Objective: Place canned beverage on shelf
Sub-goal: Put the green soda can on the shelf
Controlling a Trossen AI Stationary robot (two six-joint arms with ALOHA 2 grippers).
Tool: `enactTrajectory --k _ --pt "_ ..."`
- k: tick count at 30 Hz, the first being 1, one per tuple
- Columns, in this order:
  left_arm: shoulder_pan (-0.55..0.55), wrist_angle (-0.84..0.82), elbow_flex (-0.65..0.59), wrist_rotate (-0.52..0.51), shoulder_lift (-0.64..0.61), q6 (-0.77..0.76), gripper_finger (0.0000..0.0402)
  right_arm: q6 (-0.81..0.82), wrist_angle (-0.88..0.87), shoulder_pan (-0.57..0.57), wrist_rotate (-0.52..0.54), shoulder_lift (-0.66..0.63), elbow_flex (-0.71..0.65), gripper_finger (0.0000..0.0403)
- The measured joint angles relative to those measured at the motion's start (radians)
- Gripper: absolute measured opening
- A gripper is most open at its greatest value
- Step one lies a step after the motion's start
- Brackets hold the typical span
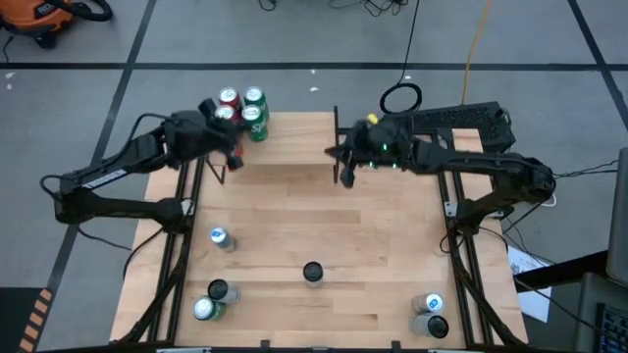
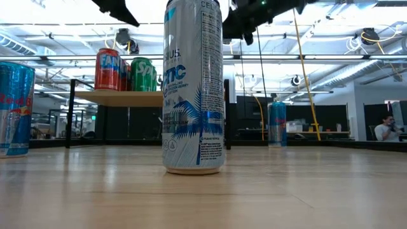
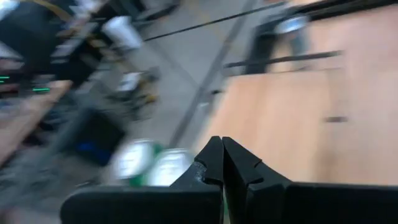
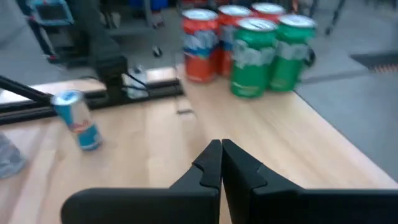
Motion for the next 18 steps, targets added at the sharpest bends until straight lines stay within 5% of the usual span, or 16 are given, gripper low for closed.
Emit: enactTrajectory --k 4,11,18 --pt "-0.178 -0.051 -0.02 -0.002 0.014 -0.102 0.0 -0.061 0.205 0.08 0.059 -0.004 -0.111 0.0" --pt "-0.483 -0.228 -0.026 -0.246 0.131 -0.267 0.0 -0.079 0.251 0.131 0.072 -0.025 -0.112 0.0" --pt "-0.665 -0.389 0.054 -0.202 0.152 -0.565 0.0027 -0.068 0.214 0.136 0.073 -0.042 -0.113 0.0019"
